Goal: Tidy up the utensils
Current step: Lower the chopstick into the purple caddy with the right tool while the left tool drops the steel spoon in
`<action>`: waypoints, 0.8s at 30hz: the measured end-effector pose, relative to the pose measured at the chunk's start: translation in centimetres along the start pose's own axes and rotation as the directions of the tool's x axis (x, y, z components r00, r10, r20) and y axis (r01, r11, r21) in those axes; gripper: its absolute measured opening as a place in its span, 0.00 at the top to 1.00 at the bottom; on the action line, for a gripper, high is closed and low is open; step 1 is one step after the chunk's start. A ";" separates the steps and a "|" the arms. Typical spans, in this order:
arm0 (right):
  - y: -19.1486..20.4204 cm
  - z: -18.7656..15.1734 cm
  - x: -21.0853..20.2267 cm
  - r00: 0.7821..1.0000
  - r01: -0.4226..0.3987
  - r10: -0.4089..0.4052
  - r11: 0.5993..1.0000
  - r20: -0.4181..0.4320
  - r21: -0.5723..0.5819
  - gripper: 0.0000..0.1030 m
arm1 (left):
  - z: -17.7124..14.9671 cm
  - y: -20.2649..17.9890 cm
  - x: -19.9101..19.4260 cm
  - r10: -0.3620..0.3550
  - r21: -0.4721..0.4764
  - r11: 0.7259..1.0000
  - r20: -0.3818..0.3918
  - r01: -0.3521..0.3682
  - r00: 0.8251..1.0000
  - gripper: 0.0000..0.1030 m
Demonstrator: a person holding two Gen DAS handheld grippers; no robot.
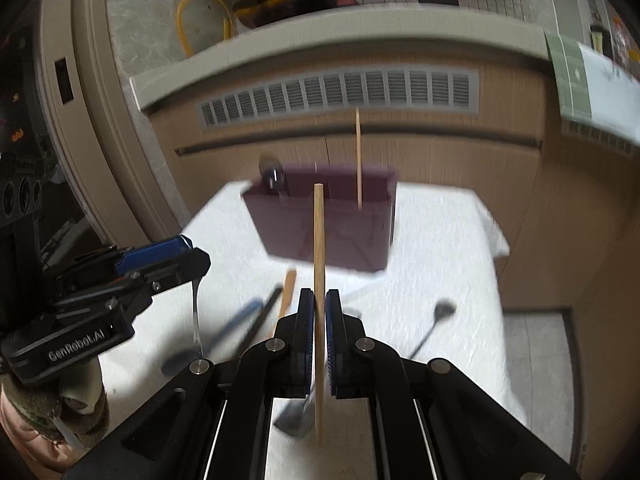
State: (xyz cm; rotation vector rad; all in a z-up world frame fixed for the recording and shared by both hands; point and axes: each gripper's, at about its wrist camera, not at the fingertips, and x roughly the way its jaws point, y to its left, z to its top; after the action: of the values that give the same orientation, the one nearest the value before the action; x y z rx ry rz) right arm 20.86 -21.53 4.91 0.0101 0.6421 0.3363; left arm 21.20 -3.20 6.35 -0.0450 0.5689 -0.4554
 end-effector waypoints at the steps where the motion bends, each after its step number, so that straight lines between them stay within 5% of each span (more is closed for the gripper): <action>1: 0.0 1.8 -0.5 0.999 0.007 -0.007 1.000 0.037 -0.017 0.95 | 2.0 0.2 -0.6 -0.004 0.008 1.000 0.040 0.004 0.999 0.71; 8: -0.5 12.6 -1.1 0.970 0.069 -0.050 0.995 0.240 -0.072 0.95 | 11.8 2.7 -0.8 -0.026 0.019 1.000 0.224 0.022 0.974 0.71; 16: -2.4 14.2 6.3 0.994 0.062 -0.056 0.996 0.093 -0.059 0.95 | 14.0 7.7 6.5 -0.126 -0.122 0.981 0.215 0.154 0.969 0.71; 24: -4.0 10.4 13.1 0.992 0.000 -0.003 1.000 -0.127 -0.022 0.95 | 10.2 10.6 13.9 -0.126 -0.247 0.957 0.117 0.151 0.985 0.70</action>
State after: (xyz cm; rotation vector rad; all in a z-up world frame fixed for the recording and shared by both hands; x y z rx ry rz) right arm 38.01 -20.27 5.12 -0.0328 0.7646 0.3441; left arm 41.30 -0.48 6.11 -0.3544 0.5241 -0.5113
